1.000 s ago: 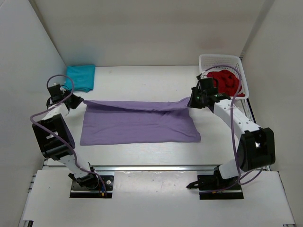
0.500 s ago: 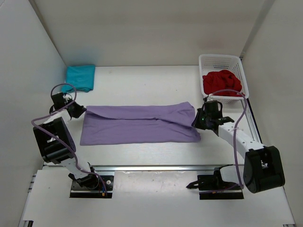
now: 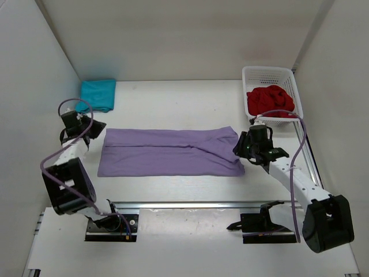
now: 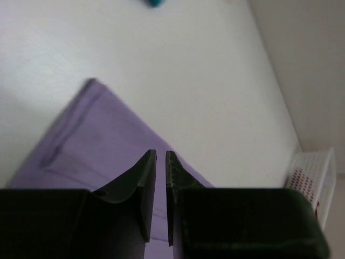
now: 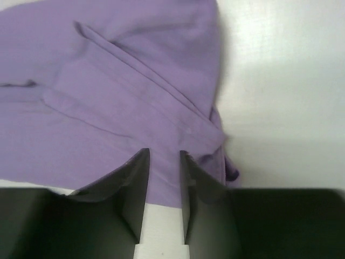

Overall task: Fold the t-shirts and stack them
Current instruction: Fold the other side of the tshirt into a rectangle

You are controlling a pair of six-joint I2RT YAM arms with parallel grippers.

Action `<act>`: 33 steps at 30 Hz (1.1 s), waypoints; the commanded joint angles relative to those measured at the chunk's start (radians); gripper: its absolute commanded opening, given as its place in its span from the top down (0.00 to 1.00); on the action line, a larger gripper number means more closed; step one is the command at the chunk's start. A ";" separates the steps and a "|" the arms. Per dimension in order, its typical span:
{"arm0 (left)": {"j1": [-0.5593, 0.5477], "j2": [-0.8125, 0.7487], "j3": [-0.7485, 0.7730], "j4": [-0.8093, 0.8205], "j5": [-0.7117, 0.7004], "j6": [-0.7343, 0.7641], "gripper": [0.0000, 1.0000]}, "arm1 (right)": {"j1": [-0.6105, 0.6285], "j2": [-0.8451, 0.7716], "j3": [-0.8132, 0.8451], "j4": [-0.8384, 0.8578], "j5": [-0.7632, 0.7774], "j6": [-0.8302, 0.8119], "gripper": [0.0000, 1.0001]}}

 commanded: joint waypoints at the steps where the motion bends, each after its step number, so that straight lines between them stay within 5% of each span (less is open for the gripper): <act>1: -0.132 -0.129 0.023 0.076 -0.039 0.005 0.77 | 0.042 -0.030 0.086 0.039 0.080 -0.012 0.87; 3: -0.258 -0.152 0.026 0.070 -0.079 0.043 0.77 | 0.073 0.032 0.116 0.080 0.052 -0.038 1.00; 7: -0.606 -0.149 -0.019 0.120 -0.152 0.054 0.78 | 0.133 0.293 0.317 0.138 -0.096 -0.130 0.99; 9: -0.708 -0.145 -0.071 0.183 -0.149 0.034 0.78 | 0.139 0.422 0.385 0.148 -0.117 -0.164 0.96; 12: -0.815 -0.149 -0.132 0.221 -0.143 0.030 0.80 | 0.138 0.514 0.438 0.217 -0.138 -0.198 0.72; 21: -0.774 -0.238 -0.371 0.346 -0.043 -0.004 0.81 | 0.147 0.677 0.508 0.191 -0.128 -0.201 0.64; 30: -0.806 -0.214 -0.414 0.418 -0.034 -0.033 0.82 | 0.171 0.709 0.520 0.171 -0.071 -0.250 0.64; 33: -0.808 -0.220 -0.415 0.423 -0.027 -0.036 0.83 | 0.173 0.726 0.540 0.136 -0.074 -0.252 0.84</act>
